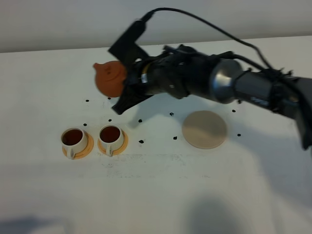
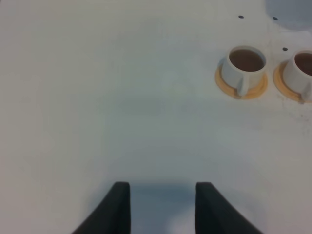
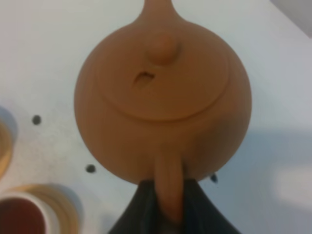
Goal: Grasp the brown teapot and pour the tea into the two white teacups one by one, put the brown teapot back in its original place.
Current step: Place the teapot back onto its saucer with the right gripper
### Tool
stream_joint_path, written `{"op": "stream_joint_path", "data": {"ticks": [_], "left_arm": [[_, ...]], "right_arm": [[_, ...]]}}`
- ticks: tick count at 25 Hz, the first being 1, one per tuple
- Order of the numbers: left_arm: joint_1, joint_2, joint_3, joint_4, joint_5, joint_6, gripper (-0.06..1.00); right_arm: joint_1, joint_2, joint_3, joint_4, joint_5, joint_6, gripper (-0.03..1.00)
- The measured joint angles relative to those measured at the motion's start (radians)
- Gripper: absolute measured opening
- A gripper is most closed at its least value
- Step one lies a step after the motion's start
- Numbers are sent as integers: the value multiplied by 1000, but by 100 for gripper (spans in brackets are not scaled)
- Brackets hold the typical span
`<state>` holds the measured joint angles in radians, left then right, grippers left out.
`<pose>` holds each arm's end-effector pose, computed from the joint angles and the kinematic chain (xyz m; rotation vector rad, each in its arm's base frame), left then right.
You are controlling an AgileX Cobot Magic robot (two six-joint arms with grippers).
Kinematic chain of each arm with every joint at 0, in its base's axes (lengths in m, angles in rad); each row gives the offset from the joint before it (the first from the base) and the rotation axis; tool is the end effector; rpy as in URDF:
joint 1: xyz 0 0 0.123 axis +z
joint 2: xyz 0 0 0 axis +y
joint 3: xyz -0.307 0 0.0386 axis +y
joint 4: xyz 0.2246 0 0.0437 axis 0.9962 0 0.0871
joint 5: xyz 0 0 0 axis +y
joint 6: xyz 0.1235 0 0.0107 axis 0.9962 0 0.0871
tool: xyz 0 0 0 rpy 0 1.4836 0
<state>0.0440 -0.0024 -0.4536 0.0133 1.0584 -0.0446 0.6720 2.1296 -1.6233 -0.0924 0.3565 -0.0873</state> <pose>-0.0169 0.0007 0.2378 -0.0926 2.0839 0.0157 0.3950 0.3092 0.2054 -0.9516 2.1530 0.2074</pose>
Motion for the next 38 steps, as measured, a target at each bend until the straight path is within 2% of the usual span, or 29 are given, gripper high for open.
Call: {"op": "stream_joint_path", "data": {"ticks": [11, 18, 31, 38], "left_arm": [[0, 0, 0, 0, 0, 0, 33], [0, 0, 0, 0, 0, 0, 33], [0, 0, 0, 0, 0, 0, 33], [0, 0, 0, 0, 0, 0, 33]], "right_arm": [[-136, -196, 325, 7, -111, 106, 11], [-203, -292, 502, 71, -178, 170, 11], [-233, -379, 747, 190, -285, 184, 11], [-233, -388, 815, 237, -342, 184, 11]]}}
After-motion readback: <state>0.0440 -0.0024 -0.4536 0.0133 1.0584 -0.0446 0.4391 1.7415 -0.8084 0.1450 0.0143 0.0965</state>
